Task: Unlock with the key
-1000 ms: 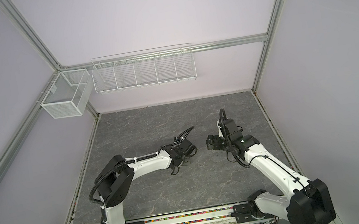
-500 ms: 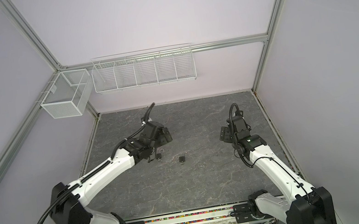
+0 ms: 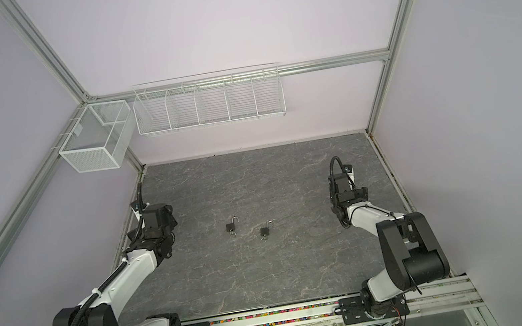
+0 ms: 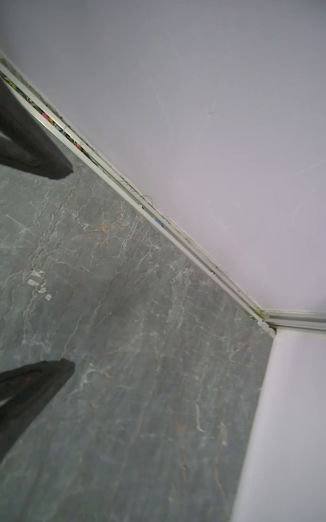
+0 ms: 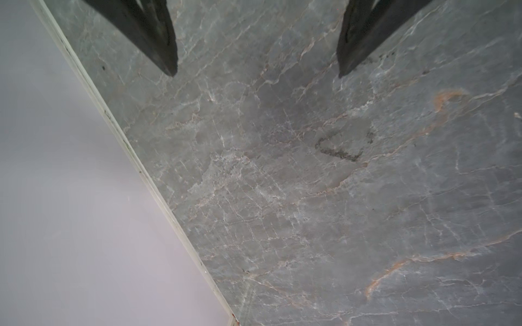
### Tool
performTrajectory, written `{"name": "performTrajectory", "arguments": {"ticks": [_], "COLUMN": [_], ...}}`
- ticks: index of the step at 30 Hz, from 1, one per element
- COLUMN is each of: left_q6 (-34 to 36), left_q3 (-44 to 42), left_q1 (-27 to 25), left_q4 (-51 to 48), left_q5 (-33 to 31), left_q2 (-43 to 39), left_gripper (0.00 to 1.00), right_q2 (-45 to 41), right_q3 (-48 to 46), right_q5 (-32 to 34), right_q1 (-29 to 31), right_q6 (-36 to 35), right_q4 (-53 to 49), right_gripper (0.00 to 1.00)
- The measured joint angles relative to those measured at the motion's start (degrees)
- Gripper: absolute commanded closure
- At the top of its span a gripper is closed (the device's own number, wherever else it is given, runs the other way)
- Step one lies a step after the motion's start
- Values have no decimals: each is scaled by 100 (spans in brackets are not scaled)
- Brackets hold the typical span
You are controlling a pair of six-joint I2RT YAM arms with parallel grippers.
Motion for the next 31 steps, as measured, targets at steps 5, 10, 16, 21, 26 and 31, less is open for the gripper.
{"name": "performTrajectory", "arguments": {"ticks": [5, 10, 16, 21, 26, 31], "left_q6": [507, 809, 1060, 1082, 1130, 1161], "left_q3": [-678, -1008, -1248, -1178, -1185, -1187], "left_q1": [284, 299, 267, 299, 299, 299], "left_q4": [1810, 3305, 4273, 4426, 4653, 4795], "left_q5": [409, 1307, 1932, 2081, 2151, 2205], "left_q2": [656, 883, 1534, 1482, 1526, 1545], "left_gripper": [1, 1, 0, 0, 0, 0], "right_q2": [-61, -48, 66, 63, 63, 66], "right_q3": [-734, -1589, -1705, -1703, -1703, -1700], "right_q5": [-599, -1593, -2262, -2472, -2533, -2555], "right_q1": [-245, -584, -715, -743, -743, -743], "right_q6": [-603, -874, -960, -964, -964, -964], "right_q4": [1432, 2833, 3497, 3687, 3729, 3729], "right_gripper": [11, 11, 11, 11, 11, 11]}}
